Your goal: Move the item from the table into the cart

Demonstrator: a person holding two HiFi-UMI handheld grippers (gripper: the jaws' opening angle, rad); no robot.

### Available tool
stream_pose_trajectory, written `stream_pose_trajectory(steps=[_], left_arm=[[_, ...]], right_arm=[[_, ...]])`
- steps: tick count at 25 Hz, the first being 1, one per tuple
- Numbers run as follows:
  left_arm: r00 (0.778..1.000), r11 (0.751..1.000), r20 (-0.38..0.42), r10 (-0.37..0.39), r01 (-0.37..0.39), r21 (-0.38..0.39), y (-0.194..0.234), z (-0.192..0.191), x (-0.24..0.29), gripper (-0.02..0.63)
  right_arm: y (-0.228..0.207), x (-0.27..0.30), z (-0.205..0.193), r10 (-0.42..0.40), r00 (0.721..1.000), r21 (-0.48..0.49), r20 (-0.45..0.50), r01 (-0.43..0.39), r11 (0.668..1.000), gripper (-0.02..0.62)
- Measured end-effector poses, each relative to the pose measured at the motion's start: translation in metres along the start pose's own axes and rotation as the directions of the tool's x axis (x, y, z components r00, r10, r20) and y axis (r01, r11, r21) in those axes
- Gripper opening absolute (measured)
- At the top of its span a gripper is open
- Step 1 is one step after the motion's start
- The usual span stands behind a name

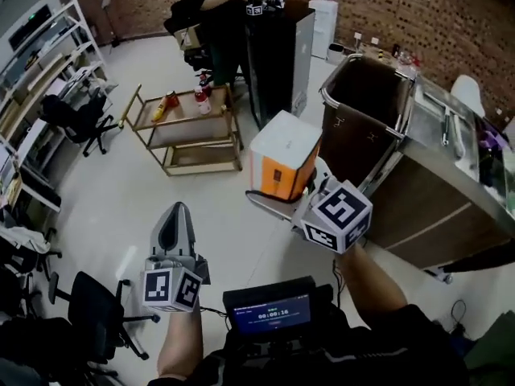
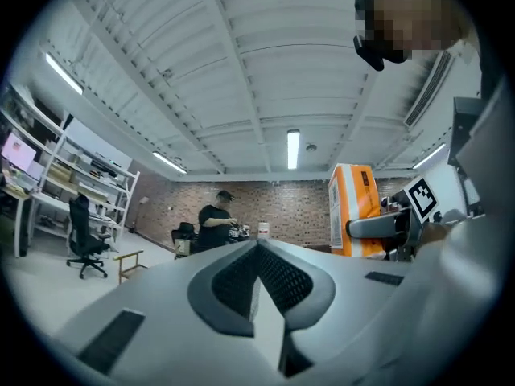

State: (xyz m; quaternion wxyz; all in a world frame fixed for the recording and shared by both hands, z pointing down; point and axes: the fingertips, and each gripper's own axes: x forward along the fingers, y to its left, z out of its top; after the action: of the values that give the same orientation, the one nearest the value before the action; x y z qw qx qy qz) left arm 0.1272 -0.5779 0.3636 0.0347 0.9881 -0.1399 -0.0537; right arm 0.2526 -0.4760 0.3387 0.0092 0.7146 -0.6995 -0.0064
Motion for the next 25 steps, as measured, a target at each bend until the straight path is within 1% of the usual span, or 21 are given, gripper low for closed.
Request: stream_pose_trajectory(steps=[2,4,6,8,10,12,16,21,23,25], left_arm=[[0.996,0.996,-0.003,-0.084,0.084,-0.012,-0.004,-0.007,0.020,0.008],[0.989,0.989,-0.014,-0.149,0.149,-0.028,-0.018,-0.014,0.050,0.008],[0.978,0.978,-0.020,-0.207,0.206,-0.045,-0.049,-0.022,0.093,0.008],[0.961,0.960,-0.017,-0.276,0.275,-0.047,-0.093,-0.029,0.140,0.008],[0.939,0.939,-0.005,-0.344,0.343,-0.033,-0.143,-0.035,0.185,0.008],[0.918,0.918,0.009,-0.397,0.397,-0.017,-0.181,-0.038,0.216,0.008],[0.870,0.870,0.023,-0.493,0.493,-0.016,-0.231,-0.038,0.253,0.008],[0.814,0.814,0.034,-0.581,0.581,-0.017,-0.320,-0.026,0.338,0.008],[0.780,0.781,0.045,-0.624,0.625,-0.012,-0.342,-0.018,0.366,0.008],[0.735,0.737,0.069,-0.674,0.676,-0.001,-0.359,-0.012,0.391,0.008]], right_arm=[[-0.013,-0.005,-0.001,-0.075,0.997,0.012,0.004,0.075,0.997,0.405],[-0.037,-0.017,-0.003,-0.140,0.990,0.024,0.005,0.140,0.990,0.405],[-0.078,-0.039,-0.005,-0.196,0.981,0.022,-0.003,0.196,0.980,0.405],[-0.127,-0.072,-0.006,-0.247,0.969,0.032,0.000,0.247,0.968,0.405],[-0.176,-0.112,-0.005,-0.302,0.953,0.056,0.012,0.301,0.952,0.405],[-0.209,-0.143,-0.006,-0.351,0.936,0.062,0.013,0.349,0.935,0.405],[-0.245,-0.179,0.003,-0.396,0.918,0.042,0.014,0.395,0.918,0.405],[-0.334,-0.240,0.022,-0.442,0.897,0.036,0.023,0.441,0.897,0.405],[-0.360,-0.253,0.027,-0.457,0.889,0.033,0.021,0.456,0.889,0.405],[-0.383,-0.258,0.028,-0.472,0.881,0.006,-0.009,0.472,0.881,0.405]])
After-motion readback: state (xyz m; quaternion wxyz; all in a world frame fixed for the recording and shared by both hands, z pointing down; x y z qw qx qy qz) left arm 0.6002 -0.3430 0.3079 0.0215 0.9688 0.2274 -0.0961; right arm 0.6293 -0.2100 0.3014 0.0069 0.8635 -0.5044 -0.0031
